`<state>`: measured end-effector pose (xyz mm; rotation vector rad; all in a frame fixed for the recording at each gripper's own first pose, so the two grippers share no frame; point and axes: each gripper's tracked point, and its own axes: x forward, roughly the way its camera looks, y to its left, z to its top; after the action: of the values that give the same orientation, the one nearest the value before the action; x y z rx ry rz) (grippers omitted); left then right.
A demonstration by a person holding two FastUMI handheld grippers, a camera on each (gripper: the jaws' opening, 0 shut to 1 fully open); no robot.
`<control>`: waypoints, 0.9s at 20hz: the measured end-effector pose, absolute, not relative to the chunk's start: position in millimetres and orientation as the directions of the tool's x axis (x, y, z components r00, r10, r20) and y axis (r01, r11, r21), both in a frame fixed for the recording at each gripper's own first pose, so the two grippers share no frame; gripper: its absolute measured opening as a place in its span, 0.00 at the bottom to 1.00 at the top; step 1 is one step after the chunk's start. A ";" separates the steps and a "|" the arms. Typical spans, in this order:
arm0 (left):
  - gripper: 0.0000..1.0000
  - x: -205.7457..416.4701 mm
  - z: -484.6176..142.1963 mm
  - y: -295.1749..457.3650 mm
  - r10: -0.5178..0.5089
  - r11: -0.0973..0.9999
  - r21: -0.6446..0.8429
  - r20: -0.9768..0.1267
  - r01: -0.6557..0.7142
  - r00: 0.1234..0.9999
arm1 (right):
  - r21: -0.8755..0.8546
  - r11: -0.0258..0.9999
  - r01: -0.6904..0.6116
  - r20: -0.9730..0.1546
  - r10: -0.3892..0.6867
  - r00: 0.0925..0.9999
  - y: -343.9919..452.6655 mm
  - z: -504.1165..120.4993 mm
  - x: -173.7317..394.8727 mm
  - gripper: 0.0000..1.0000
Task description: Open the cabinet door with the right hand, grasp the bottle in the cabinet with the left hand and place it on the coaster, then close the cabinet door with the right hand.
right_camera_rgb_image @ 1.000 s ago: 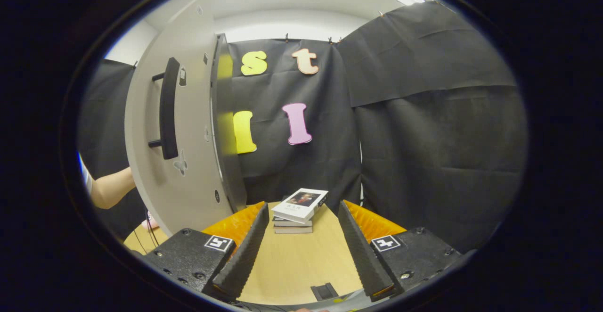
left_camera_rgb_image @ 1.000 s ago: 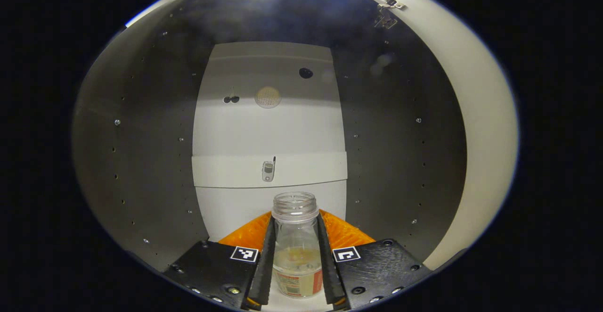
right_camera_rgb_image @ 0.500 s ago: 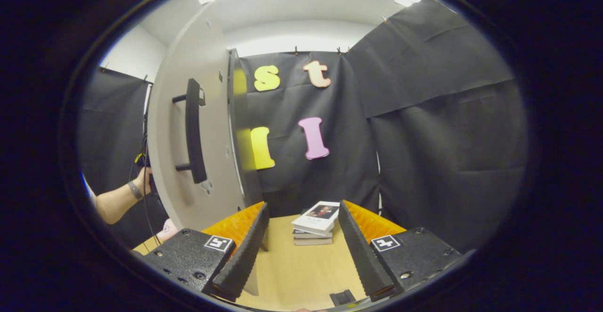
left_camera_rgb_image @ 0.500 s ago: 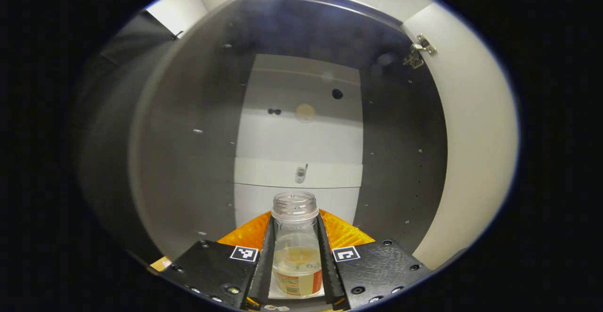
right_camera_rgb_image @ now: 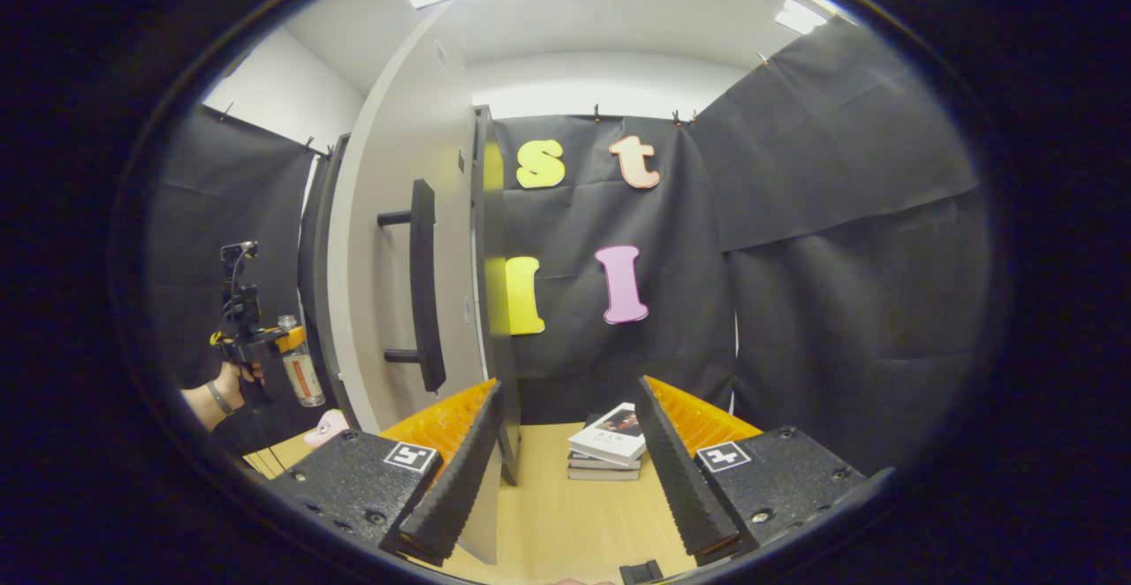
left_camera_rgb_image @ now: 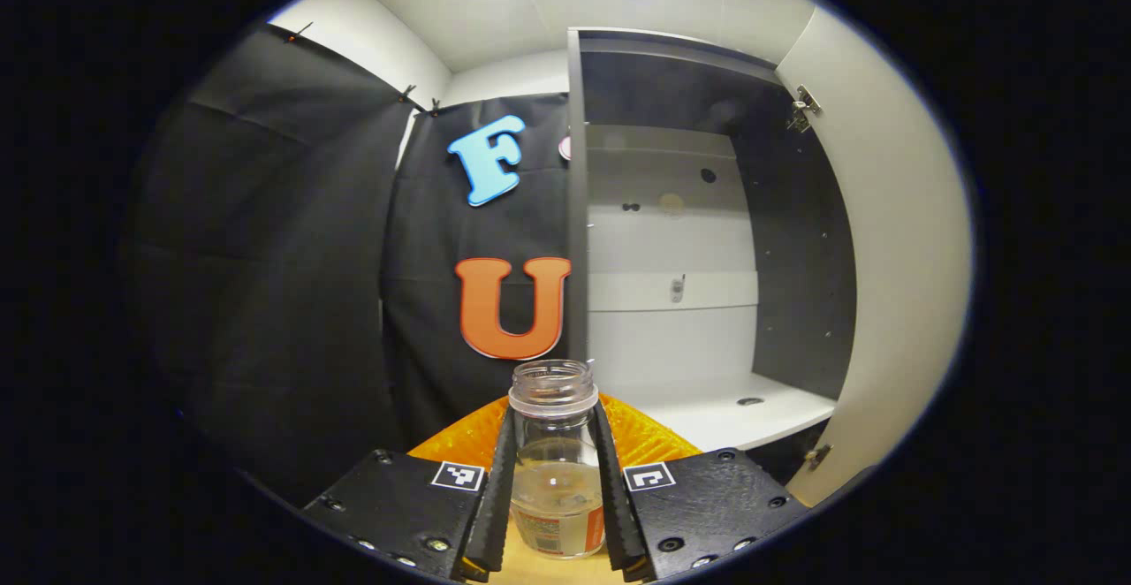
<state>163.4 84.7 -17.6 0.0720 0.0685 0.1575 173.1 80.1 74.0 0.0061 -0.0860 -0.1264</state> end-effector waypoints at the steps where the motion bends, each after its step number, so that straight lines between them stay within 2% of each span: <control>1: 0.43 150.1 -26.2 98.7 0.194 0.977 0.103 -0.059 -0.187 0.979 | 0.008 0.993 0.117 0.086 -0.117 0.989 84.0 76.5 174.7 0.92; 4: 0.43 104.4 -53.2 128.4 0.298 0.941 0.175 -0.025 -0.289 0.954 | -0.002 0.992 0.128 0.087 -0.127 0.988 86.5 81.5 175.6 0.92; 6: 0.43 78.9 -77.6 135.3 0.331 0.924 0.210 -0.016 -0.321 0.943 | 0.012 0.988 0.157 0.115 -0.157 0.981 84.7 90.2 175.4 0.92; 13: 0.43 28.5 -140.0 148.2 0.400 0.880 0.279 -0.001 -0.384 0.916 | 0.021 0.978 0.207 0.120 -0.208 0.971 86.3 99.8 174.2 0.92; 18: 0.42 17.8 -175.2 149.7 0.388 0.889 0.263 -0.001 -0.374 0.921 | 0.035 0.971 0.238 0.076 -0.240 0.968 88.5 95.6 170.3 0.92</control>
<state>17.8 149.7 -175.2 0.2627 0.0541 0.3964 170.3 88.5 95.6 0.0260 -0.0804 -0.2418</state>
